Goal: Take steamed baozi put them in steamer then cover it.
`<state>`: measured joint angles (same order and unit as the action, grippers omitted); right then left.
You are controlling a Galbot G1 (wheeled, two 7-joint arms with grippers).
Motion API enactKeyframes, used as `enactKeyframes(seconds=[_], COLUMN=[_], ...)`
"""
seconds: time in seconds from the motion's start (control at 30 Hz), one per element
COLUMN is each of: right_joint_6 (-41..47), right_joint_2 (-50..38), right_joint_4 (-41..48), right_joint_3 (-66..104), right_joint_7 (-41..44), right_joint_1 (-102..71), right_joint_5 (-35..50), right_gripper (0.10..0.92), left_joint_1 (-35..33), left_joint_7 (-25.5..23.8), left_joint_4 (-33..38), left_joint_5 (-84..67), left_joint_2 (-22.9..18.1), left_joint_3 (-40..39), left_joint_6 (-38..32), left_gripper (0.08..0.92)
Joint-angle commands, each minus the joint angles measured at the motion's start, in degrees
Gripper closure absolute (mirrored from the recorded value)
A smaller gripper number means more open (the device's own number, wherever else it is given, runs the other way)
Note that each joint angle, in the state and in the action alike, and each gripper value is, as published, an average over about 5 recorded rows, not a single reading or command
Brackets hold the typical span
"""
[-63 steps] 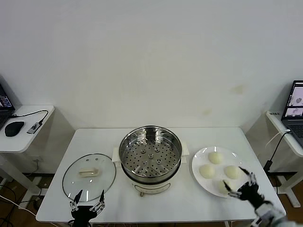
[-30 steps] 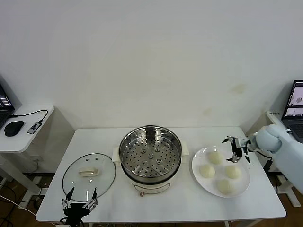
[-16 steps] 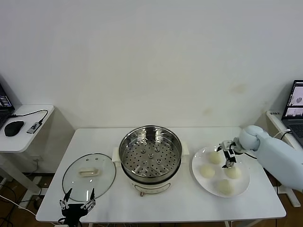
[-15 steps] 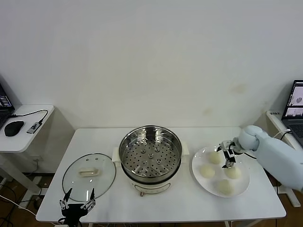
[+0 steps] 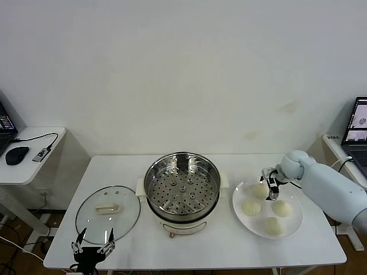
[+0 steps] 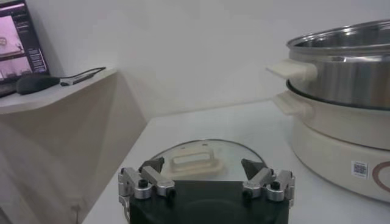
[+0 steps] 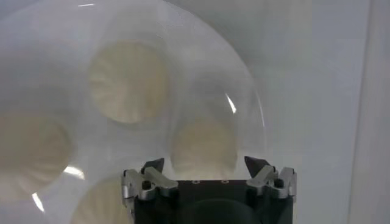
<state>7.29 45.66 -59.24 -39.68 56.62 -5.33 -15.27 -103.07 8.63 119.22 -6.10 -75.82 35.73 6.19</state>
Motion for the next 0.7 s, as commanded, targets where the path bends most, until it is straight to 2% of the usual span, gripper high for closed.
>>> enactKeyframes(seconds=[0.03, 0.27, 0.5, 0.7], right_joint_6=[0.4, 0.7, 0.7, 1.3], right_joint_2=[0.7, 0.6, -1.0, -5.3], right_joint_4=[1.0, 0.5, -1.3, -6.9], right_joint_3=[-0.6, -0.9, -2.2, -5.5], right_joint_7=[-0.2, 0.0, 0.4, 1.0], right_joint_1=[0.6, 0.5, 1.7, 8.7], right_joint_5=[-0.1, -0.1, 1.3, 7.5], right_gripper=[0.288, 0.419, 0.44, 0.44], left_joint_1=[0.0, -0.2, -0.2, 0.0], left_joint_7=[0.0, 0.0, -0.1, -0.4], left_joint_4=[-0.1, 0.1, 0.2, 0.7], left_joint_5=[0.1, 0.2, 0.3, 0.0], left_joint_2=[0.1, 0.1, 0.3, 0.7], left_joint_3=[0.0, 0.0, -0.1, -0.1], left_joint_6=[0.0, 0.0, 0.1, 0.2], left_gripper=[0.177, 0.177, 0.177, 0.177])
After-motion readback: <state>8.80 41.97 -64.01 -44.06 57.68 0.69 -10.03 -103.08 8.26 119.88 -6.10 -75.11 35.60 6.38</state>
